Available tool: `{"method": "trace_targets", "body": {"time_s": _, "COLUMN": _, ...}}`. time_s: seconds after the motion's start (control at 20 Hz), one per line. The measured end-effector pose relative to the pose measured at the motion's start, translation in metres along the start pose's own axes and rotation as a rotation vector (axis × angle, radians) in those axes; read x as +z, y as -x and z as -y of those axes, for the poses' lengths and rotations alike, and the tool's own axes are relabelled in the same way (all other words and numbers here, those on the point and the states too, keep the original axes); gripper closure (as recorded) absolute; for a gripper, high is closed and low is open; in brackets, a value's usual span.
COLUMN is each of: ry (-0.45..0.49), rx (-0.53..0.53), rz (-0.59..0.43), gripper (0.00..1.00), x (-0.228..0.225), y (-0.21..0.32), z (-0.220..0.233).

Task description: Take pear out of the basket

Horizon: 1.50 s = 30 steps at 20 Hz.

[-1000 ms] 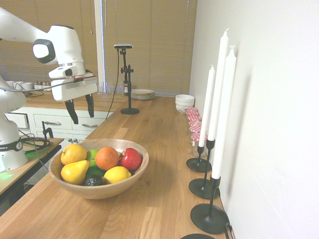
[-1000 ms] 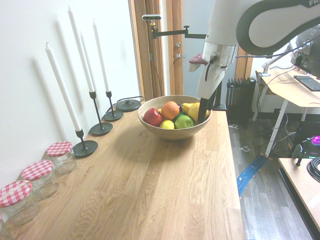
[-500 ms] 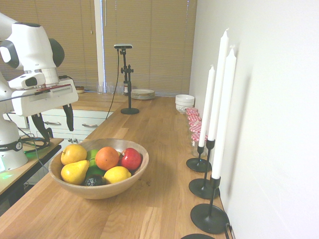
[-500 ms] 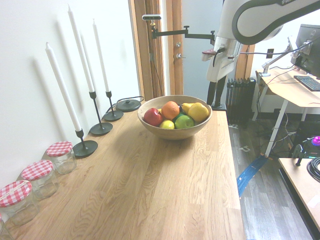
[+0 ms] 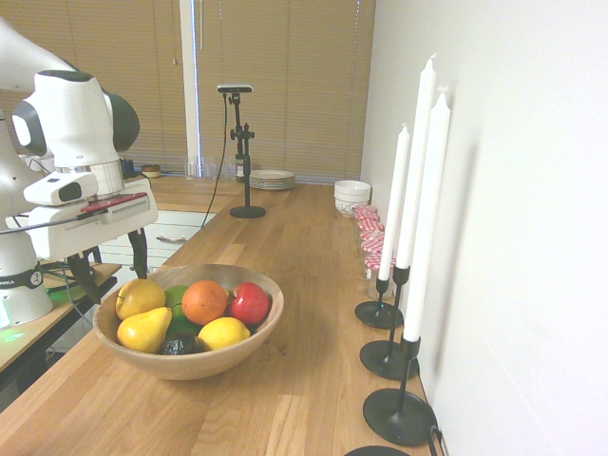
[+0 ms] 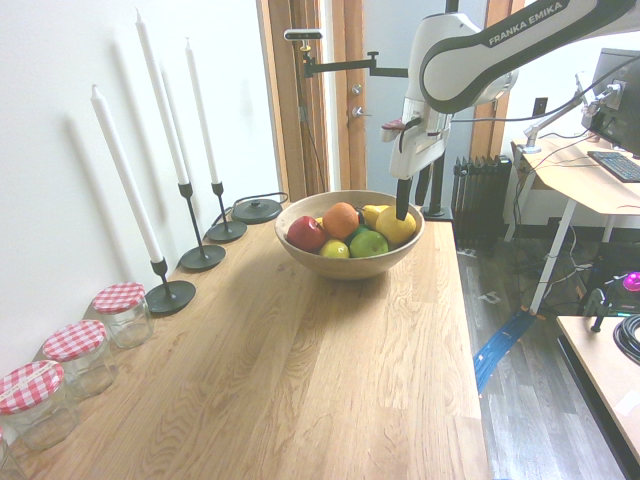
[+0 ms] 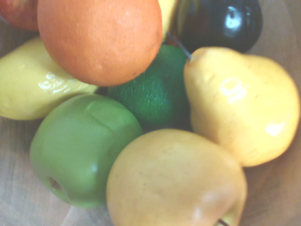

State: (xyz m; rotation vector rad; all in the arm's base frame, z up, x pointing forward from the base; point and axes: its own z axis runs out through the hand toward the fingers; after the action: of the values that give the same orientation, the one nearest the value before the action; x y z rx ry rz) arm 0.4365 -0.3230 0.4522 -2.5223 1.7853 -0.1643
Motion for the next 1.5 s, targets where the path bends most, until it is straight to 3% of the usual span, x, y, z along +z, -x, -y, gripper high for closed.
{"method": "trace_targets", "body": {"time_s": 1.5, "ry": -0.020, "rx": -0.034, "rz": -0.034, "gripper": 1.00, "x": -0.005, "y": -0.009, "z": 0.029}}
